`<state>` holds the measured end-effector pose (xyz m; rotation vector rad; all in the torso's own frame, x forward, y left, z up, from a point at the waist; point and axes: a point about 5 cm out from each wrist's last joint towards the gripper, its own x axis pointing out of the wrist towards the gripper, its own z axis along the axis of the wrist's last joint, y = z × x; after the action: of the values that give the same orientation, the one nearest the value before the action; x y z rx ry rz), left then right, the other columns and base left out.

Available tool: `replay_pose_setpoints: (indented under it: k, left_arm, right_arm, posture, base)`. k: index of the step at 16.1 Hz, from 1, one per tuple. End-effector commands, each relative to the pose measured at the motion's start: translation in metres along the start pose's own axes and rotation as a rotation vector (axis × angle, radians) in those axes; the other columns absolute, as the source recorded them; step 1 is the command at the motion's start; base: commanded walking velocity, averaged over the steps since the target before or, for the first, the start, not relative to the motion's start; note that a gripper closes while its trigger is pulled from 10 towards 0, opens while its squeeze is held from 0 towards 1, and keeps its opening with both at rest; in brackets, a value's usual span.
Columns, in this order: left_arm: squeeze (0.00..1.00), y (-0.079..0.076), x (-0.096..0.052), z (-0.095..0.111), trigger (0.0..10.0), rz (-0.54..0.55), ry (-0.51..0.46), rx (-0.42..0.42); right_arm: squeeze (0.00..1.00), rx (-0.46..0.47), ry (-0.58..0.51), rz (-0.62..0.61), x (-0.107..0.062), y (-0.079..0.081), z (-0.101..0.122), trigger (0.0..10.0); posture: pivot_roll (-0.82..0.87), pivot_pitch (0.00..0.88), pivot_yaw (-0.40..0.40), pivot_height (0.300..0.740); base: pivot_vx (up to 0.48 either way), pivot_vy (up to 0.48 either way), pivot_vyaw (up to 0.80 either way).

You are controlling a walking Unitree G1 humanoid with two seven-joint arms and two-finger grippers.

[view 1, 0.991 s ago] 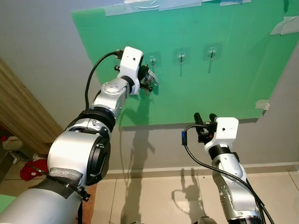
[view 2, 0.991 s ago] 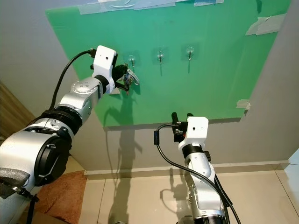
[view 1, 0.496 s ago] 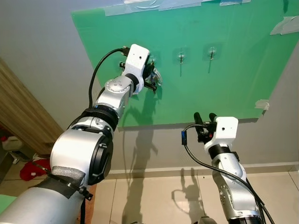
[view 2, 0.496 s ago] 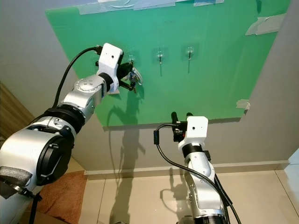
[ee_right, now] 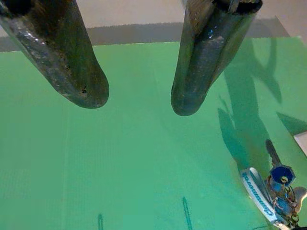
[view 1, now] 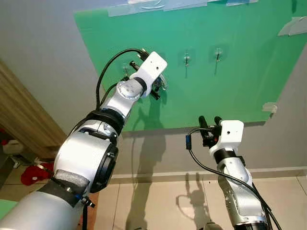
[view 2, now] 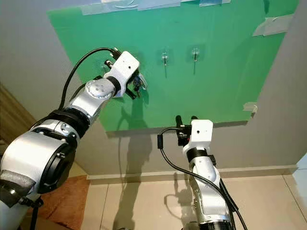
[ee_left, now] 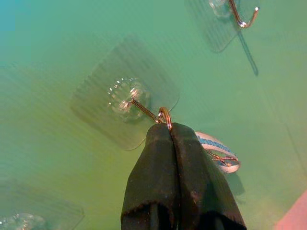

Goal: Hang keys on a hook

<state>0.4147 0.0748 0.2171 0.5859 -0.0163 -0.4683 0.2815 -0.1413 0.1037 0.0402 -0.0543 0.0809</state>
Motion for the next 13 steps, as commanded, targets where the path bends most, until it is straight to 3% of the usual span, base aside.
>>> replay_pose_setpoints:
  k: [1, 3, 5, 6, 8, 10, 13]
  left_arm:
    - [0.0, 0.005, -0.002, -0.004, 0.0, 0.015, 0.013, 0.062]
    - [0.0, 0.006, -0.002, -0.005, 0.0, 0.035, 0.016, 0.08]
    - [0.0, 0.015, -0.004, -0.004, 0.0, 0.077, -0.009, -0.172]
    - [0.0, 0.02, -0.005, -0.005, 0.0, 0.097, -0.011, -0.212]
    - [0.0, 0.029, -0.007, -0.006, 0.0, 0.134, -0.037, -0.428]
    - [0.0, 0.031, -0.008, -0.006, 0.0, 0.143, -0.036, -0.415]
    - [0.0, 0.026, -0.007, -0.007, 0.0, 0.123, -0.021, -0.325]
  right_arm:
    - [0.0, 0.007, 0.001, 0.017, 0.002, 0.007, 0.0, 10.0]
    - [0.0, 0.007, 0.002, 0.016, 0.002, 0.007, 0.0, 10.0]
    - [0.0, 0.007, 0.003, 0.017, 0.002, 0.007, 0.0, 10.0]
    - [0.0, 0.007, 0.004, 0.018, 0.002, 0.007, 0.0, 10.0]
    - [0.0, 0.007, 0.006, 0.018, 0.002, 0.007, 0.0, 10.0]
    - [0.0, 0.007, 0.007, 0.02, 0.002, 0.007, -0.001, 10.0]
    - [0.0, 0.007, 0.007, 0.023, 0.003, 0.008, 0.0, 10.0]
  posture:
    - [-0.35, 0.0, 0.219, 0.707]
    - [-0.35, 0.0, 0.219, 0.707]
    - [-0.35, 0.0, 0.217, 0.707]
    - [-0.35, 0.0, 0.215, 0.707]
    - [-0.34, 0.0, 0.214, 0.707]
    - [-0.34, 0.0, 0.212, 0.707]
    - [-0.34, 0.0, 0.212, 0.707]
  base:
    - [0.0, 0.0, 0.0]
    - [0.0, 0.0, 0.0]
    - [0.0, 0.0, 0.0]
    - [0.0, 0.0, 0.0]
    - [0.0, 0.0, 0.0]
    - [0.0, 0.0, 0.0]
    - [0.0, 0.0, 0.0]
